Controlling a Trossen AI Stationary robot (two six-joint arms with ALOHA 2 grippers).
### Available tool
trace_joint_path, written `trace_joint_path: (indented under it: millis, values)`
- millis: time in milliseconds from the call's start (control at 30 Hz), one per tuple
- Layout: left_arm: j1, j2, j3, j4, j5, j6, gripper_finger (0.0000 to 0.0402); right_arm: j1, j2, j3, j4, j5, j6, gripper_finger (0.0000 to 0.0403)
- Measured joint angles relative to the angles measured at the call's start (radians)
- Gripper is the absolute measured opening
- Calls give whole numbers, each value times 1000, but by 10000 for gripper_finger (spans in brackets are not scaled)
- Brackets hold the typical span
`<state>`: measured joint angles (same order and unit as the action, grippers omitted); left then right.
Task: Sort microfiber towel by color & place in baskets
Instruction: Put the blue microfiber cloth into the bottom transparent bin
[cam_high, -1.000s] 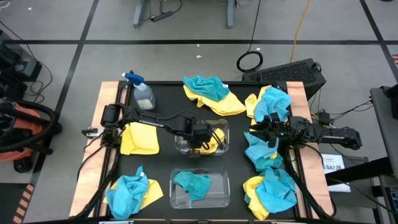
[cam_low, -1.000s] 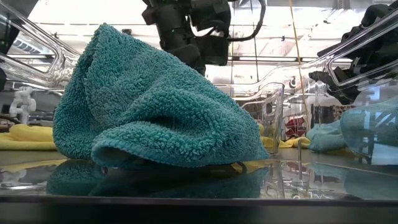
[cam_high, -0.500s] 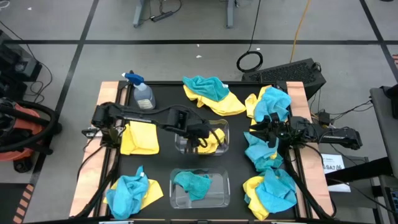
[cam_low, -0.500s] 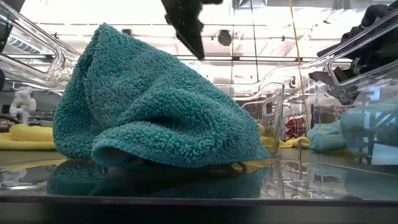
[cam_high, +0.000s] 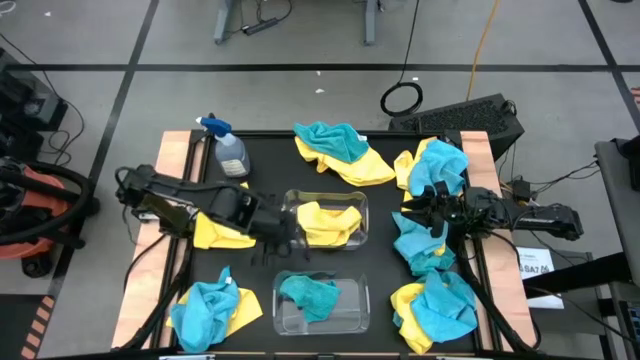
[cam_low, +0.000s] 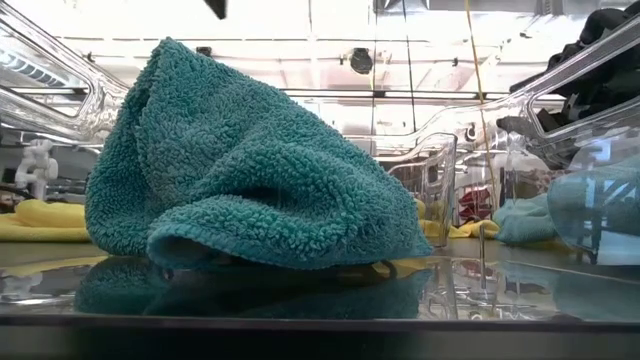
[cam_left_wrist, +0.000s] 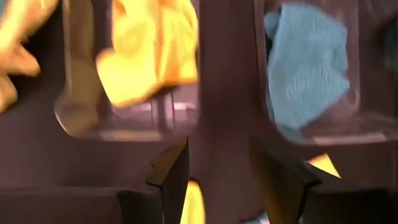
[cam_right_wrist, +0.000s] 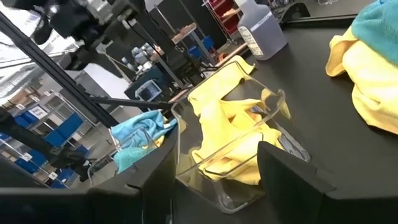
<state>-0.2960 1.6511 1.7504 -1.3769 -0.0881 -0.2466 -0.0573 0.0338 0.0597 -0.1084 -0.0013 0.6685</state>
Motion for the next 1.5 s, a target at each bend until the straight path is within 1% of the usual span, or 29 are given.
trace_joint_path:
  millis: [100,167,400,533,767,867,1067,1167,1300,1400,1500]
  values:
    - [-57,2,-1,-53,0,-91,173,0,0,0,-1,0,0,215]
    - [-96,-1,-13,-57,0,-145,173,0,0,0,-2,0,0,215]
    - [-238,1,-108,-47,2,-347,173,0,0,0,-1,0,0,215]
    - [-319,1,-180,-10,7,-467,173,0,0,0,-1,0,0,215]
    - [-443,1,-277,135,13,-679,173,0,0,0,-1,0,0,215]
    - [-493,1,-314,171,42,-773,173,0,0,0,-1,0,0,215]
    - [-596,1,-389,219,136,-969,173,0,0,0,-1,0,0,215]
    - [-640,2,-427,265,183,-1044,173,0,0,0,-1,0,0,215]
    - [-685,2,-455,273,225,-1114,174,0,0,0,-1,0,0,215]
    - [-703,2,-471,287,226,-1136,190,0,0,0,-1,0,0,215]
    - [-715,2,-512,317,246,-1151,226,0,0,0,-1,0,0,215]
